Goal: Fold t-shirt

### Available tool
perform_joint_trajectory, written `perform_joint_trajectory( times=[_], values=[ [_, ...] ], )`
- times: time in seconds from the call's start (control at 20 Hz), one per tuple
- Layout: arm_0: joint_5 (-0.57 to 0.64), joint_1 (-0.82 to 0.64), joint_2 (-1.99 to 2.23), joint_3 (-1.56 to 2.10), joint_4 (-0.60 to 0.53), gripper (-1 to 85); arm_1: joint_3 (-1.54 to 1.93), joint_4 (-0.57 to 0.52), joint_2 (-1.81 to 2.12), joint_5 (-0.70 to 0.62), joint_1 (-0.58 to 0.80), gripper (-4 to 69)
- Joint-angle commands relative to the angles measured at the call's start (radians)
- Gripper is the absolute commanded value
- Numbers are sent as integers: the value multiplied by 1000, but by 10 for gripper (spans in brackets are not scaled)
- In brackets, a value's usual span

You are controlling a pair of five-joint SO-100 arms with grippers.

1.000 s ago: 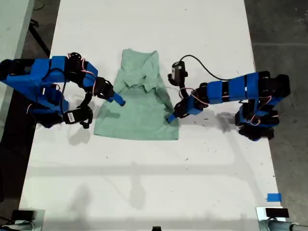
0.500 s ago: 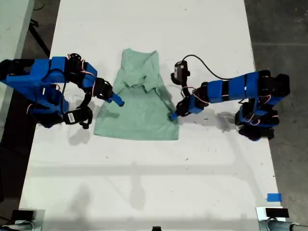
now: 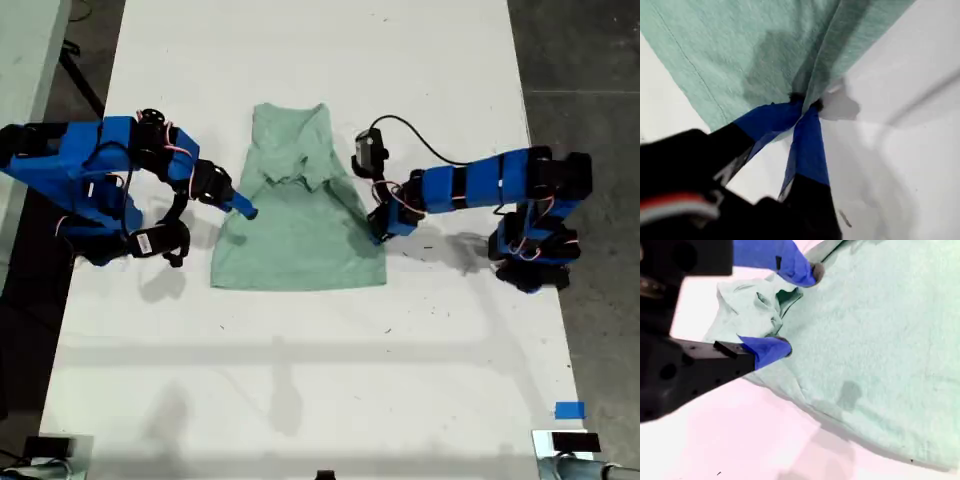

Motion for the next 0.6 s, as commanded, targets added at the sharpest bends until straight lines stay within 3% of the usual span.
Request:
perform_joint_trajectory(
  times=[0.0, 0.1, 0.15, 0.55],
  values=[
    [-11, -11, 41, -5, -26, 226, -150, 256, 71, 8, -3, -8],
    [-12, -12, 43, -3, -28, 226, -285, 443, 77, 28, -20, -9],
    [-12, -12, 43, -2, -31, 227, -359, 485, 67, 43, -34, -9],
    [-18, -8, 51, 6, -32, 226, -971, 439, -403, 169, -129, -9]
  ],
)
